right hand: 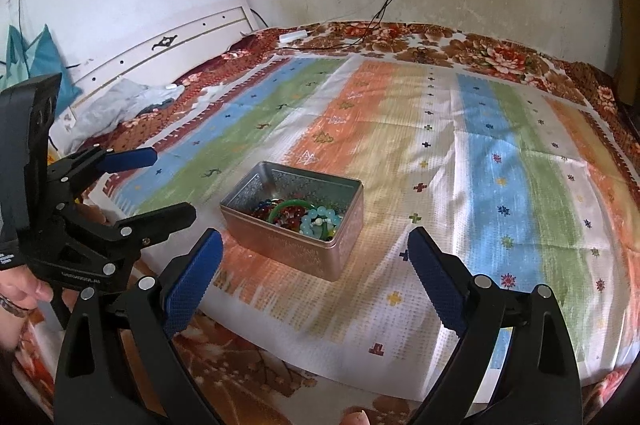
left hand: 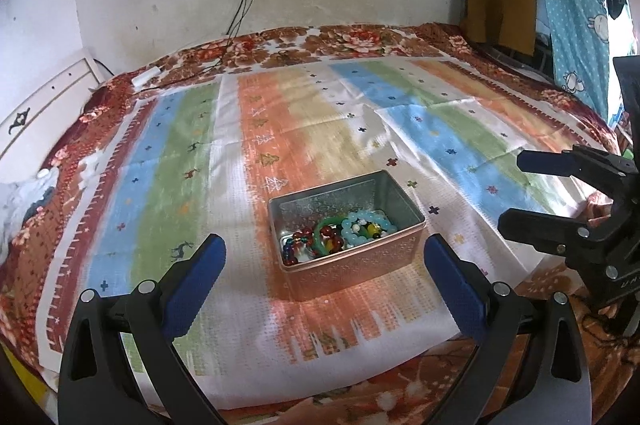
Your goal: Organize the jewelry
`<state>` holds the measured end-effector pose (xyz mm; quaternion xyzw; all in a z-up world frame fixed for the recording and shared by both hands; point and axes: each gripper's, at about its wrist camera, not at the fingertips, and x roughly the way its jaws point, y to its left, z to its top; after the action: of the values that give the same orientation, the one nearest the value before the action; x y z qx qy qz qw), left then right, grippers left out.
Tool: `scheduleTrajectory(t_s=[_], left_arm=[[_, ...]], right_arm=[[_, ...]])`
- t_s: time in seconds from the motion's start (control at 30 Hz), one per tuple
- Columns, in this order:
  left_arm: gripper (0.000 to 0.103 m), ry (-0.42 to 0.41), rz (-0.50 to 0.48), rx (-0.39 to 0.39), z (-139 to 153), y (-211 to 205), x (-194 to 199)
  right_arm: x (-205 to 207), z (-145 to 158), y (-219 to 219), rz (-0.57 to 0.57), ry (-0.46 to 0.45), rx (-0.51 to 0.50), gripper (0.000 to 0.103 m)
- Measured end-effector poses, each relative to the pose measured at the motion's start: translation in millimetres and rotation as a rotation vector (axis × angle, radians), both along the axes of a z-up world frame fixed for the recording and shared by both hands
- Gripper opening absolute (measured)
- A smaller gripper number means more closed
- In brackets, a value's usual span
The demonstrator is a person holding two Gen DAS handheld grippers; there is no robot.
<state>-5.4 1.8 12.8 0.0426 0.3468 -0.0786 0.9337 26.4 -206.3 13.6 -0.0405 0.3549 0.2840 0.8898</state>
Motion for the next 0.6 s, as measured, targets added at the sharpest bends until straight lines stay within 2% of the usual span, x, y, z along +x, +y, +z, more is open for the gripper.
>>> scheduleTrajectory(t_s=[0.3, 0.6], left_arm=[[0.097, 0.002, 0.008, 0.032, -1.8, -3.4, -0.8], [0.097, -0.009, 0.029, 0.000, 1.9, 2.8, -1.0]], right_arm=[[-1.9, -3.1, -1.7, -0.001, 0.010, -0.003, 0.094], [-1.2, -3.5, -1.6, -0.002, -0.002, -0.014, 0.094]])
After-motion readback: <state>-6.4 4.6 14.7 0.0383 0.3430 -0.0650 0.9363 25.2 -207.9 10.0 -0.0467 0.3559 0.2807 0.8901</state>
